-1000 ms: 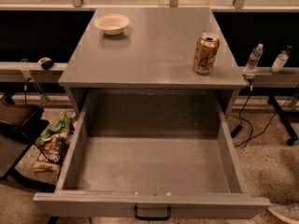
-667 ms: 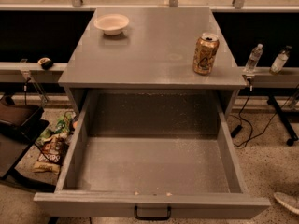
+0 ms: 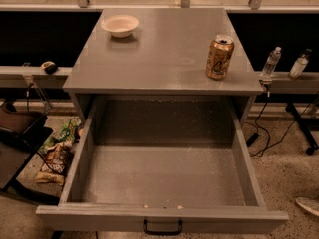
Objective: Close top drawer
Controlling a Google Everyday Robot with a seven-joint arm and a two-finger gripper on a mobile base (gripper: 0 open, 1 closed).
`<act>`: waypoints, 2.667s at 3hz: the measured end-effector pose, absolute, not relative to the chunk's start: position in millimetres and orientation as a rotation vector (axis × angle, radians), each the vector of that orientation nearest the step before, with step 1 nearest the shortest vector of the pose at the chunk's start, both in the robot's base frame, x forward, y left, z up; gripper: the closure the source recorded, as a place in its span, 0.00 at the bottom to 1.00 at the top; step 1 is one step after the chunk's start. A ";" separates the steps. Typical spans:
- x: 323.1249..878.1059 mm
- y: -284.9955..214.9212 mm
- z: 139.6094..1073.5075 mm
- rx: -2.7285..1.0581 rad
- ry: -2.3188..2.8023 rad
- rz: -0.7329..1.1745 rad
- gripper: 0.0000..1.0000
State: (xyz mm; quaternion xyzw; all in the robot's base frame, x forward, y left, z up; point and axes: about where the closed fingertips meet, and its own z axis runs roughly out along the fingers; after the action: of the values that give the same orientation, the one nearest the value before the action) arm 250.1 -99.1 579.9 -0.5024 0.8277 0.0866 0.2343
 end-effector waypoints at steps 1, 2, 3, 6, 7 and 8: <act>288.8 -105.1 576.0 -1.364 2.235 0.141 1.00; 315.7 -120.9 580.0 -1.320 2.221 0.055 1.00; 329.7 -138.2 581.7 -1.266 2.229 -0.014 1.00; 404.5 -114.9 593.2 -1.203 2.153 -0.060 1.00; 436.9 -95.2 601.0 -1.224 2.109 -0.049 1.00; 472.9 -78.2 603.7 -1.246 2.080 -0.040 1.00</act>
Offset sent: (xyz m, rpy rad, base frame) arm 0.1146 -0.0368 0.0029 -0.1064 -0.2002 -0.1131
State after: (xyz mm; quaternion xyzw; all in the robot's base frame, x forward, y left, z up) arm 472.9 -78.2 603.7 -0.4812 0.8032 -0.0154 0.3508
